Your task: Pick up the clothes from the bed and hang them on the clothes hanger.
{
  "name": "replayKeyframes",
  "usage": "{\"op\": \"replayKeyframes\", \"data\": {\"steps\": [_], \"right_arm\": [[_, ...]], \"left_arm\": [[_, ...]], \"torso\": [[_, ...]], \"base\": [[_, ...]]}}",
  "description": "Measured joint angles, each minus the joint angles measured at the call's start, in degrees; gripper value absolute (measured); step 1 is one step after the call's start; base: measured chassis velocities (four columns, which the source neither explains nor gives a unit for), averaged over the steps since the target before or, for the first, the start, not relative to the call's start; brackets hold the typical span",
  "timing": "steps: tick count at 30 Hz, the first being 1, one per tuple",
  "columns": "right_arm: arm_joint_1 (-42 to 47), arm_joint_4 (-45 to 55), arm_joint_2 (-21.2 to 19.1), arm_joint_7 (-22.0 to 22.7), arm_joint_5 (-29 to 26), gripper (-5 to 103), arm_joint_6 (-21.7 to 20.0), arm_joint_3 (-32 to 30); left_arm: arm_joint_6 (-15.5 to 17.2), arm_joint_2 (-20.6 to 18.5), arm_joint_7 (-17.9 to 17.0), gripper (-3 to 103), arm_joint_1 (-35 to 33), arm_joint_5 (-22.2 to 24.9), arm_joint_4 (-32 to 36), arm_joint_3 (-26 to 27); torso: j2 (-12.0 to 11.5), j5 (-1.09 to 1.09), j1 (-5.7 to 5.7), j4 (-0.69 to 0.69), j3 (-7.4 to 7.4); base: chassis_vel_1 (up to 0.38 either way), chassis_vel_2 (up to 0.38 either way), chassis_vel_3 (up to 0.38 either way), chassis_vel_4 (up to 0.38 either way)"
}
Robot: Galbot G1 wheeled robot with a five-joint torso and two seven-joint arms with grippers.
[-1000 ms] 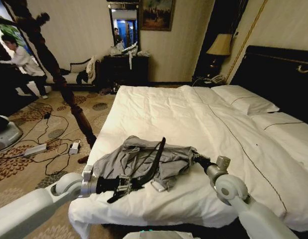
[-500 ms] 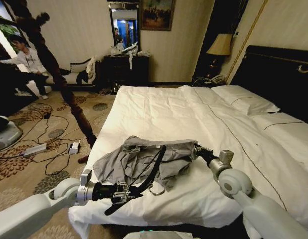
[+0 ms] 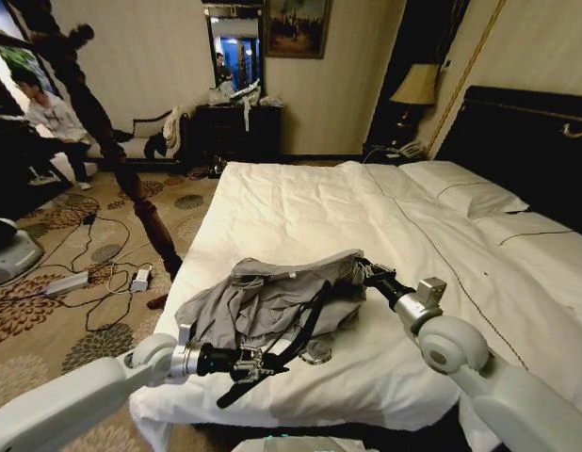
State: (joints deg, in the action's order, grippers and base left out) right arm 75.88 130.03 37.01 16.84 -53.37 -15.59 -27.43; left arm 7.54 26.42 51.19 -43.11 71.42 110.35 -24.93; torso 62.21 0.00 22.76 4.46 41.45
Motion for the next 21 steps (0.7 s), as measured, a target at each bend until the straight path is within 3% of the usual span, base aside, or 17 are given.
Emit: {"op": "replayKeyframes", "data": {"steps": [6, 11, 21], "right_arm": [[0.26, 1.72, -0.97, -0.02, -1.84, 0, 0.12, -0.31], [0.23, 2.88, -1.21, 0.37, -3.96, 0, 0.12, -0.35], [0.94, 4.1, -1.43, 0.94, -6.17, 0, 0.0, -0.38]], "left_arm": [[0.25, 2.72, -0.35, 23, 4.57, 1.24, -2.35, -3.22], [0.81, 4.55, -1.39, 23, 6.92, 5.59, -3.12, -5.31], [0.94, 8.23, -1.64, 23, 7.54, 5.44, -6.07, -6.06]], "torso": [[0.0, 0.0, 0.0, 0.0, 0.0], [0.0, 0.01, 0.0, 0.0, 0.0], [0.0, -0.01, 0.0, 0.0, 0.0]], "base": [[0.0, 0.0, 0.0, 0.0], [0.0, 0.0, 0.0, 0.0], [0.0, 0.0, 0.0, 0.0]]}}
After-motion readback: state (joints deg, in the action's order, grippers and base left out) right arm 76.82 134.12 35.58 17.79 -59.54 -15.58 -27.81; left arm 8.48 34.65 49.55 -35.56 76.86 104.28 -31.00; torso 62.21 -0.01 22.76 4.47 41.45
